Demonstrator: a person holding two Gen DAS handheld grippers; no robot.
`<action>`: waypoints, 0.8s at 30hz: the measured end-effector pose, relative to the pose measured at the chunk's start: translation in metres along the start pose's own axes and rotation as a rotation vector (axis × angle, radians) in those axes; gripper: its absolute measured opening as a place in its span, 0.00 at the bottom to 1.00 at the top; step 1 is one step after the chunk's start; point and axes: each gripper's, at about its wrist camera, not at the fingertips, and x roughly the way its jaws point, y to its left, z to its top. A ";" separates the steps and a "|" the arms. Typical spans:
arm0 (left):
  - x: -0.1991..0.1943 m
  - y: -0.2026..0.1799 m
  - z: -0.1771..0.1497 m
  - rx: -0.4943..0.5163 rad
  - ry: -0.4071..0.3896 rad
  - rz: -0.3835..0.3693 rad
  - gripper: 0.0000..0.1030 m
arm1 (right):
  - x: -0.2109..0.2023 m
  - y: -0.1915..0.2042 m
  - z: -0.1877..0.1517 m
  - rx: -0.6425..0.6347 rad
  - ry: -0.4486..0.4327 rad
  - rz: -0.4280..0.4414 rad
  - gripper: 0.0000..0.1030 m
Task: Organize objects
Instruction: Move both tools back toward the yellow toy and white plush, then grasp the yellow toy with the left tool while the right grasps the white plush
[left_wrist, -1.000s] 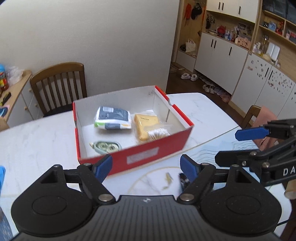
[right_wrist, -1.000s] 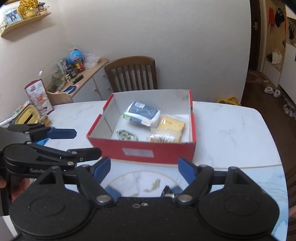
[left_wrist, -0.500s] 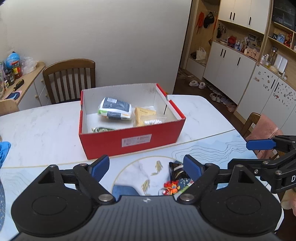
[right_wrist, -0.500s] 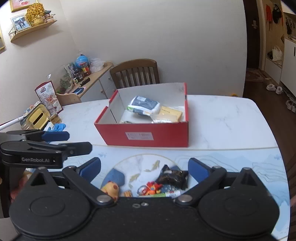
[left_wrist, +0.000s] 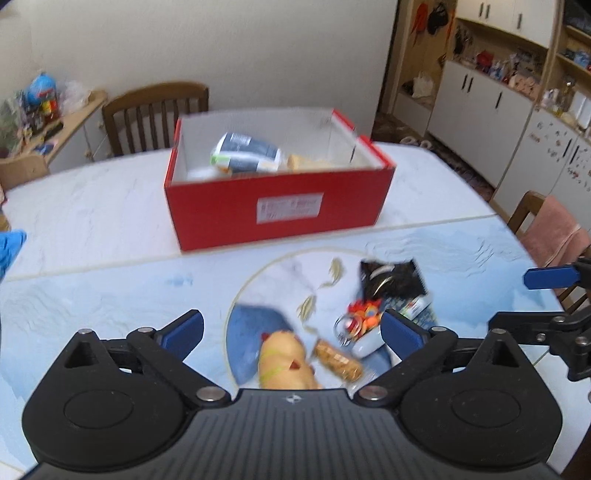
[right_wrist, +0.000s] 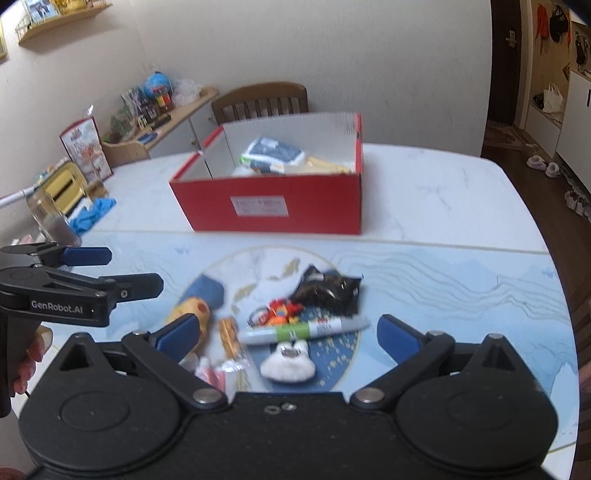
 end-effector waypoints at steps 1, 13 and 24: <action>0.005 0.001 -0.004 -0.008 0.012 -0.004 0.99 | 0.003 -0.001 -0.003 -0.002 0.006 -0.003 0.99; 0.053 0.011 -0.028 -0.020 0.095 0.007 0.99 | 0.049 -0.005 -0.035 -0.015 0.090 -0.045 0.99; 0.082 0.020 -0.034 -0.032 0.138 -0.011 0.99 | 0.090 0.003 -0.043 0.007 0.162 -0.043 0.93</action>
